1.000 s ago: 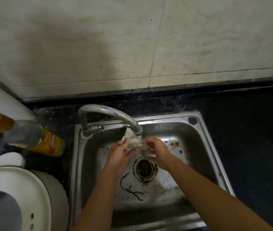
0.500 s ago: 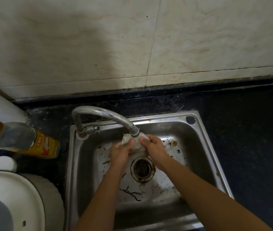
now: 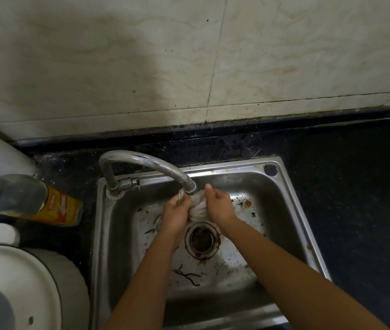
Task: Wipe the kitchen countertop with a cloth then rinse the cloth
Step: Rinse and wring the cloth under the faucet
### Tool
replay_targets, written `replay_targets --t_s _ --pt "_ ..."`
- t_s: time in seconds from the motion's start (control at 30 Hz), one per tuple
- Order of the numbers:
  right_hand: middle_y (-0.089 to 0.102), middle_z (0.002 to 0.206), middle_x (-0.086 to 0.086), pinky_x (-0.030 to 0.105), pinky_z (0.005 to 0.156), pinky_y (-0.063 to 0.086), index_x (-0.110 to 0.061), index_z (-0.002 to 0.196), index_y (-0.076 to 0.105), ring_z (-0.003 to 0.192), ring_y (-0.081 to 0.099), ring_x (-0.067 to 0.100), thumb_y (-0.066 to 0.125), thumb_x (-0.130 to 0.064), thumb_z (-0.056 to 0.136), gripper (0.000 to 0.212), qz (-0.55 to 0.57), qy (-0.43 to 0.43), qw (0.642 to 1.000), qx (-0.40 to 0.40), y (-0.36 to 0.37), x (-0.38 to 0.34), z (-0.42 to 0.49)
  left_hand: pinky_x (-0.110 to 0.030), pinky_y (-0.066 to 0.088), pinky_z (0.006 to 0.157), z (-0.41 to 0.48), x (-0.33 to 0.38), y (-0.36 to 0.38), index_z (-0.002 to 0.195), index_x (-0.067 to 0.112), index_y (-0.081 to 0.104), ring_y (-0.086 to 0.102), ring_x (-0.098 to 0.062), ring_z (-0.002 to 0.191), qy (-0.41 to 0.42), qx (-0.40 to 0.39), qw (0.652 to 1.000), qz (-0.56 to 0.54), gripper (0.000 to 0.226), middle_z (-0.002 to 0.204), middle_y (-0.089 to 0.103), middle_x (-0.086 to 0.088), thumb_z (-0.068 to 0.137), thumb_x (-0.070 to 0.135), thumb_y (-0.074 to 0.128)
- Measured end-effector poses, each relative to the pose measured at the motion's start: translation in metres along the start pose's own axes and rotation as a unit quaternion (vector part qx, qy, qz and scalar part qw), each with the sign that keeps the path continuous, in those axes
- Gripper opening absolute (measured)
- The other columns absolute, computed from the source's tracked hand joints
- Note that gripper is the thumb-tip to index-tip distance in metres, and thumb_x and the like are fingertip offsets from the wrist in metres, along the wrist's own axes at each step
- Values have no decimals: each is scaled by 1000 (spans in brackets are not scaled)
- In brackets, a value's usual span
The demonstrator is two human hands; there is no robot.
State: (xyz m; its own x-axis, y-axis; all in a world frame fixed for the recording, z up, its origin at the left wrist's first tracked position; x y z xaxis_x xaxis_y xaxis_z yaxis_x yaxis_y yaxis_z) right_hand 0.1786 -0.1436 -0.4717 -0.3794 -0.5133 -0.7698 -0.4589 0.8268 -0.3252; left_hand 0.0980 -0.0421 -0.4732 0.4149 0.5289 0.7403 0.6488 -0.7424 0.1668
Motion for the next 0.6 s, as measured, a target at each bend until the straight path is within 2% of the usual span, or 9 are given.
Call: replay_targets --t_s 0.1,0.2,0.3,0.43,0.5,0.6 --pt "63 85 6 32 71 50 -8 95 57 80 60 18 44 -36 98 32 12 13 999 -28 -6 0 2 -35 54 82 -7 -4 0 107 6 65 68 -26 96 -6 -69 997 -24 18 103 71 -14 93 7 53" --pt "61 82 3 25 64 47 -7 99 58 77 58 15 48 -25 97 21 18 -15 998 -55 -3 -7 -9 -36 54 80 -5 -2 -6 92 14 67 68 -24 88 19 7 1000 20 18 95 71 -12 97 18 49" --pt "64 81 4 31 65 53 -9 98 61 74 61 15 52 -14 94 12 18 -60 996 -69 2 -13 -18 -31 51 67 0 0 -8 83 18 64 65 -22 78 16 76 994 76 24 86 70 -11 97 25 46" --pt "66 85 4 18 57 50 -7 103 63 72 64 9 51 7 88 23 66 -74 990 -105 1 -21 -23 -41 53 71 6 -2 -17 72 16 69 69 -30 79 -23 100 992 72 32 77 73 -10 88 41 57" --pt "67 85 3 16 57 49 -5 108 65 67 64 4 52 10 87 28 79 -79 987 -112 1 -27 -24 -35 53 67 3 -1 -19 79 16 71 69 -24 75 -25 79 994 75 34 77 73 -8 89 46 56" --pt "65 77 2 15 52 47 -1 110 65 55 61 -1 53 6 89 25 80 -61 988 -115 4 -35 -24 -25 54 59 -2 2 -24 95 9 68 66 -18 72 -2 52 998 40 32 84 71 -8 97 33 47"
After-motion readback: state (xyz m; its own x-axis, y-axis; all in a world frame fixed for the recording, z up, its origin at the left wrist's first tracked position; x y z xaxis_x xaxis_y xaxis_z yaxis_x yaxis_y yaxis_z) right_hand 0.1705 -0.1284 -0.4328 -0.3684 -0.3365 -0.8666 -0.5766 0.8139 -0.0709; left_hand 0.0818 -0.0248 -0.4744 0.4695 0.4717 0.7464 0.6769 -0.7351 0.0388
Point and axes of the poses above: each hand's wrist, its own z-axis towards the middle knuckle, its own y-axis out of the palm, x = y × z, the point moved 8 cm from there along z, towards the middle knuckle
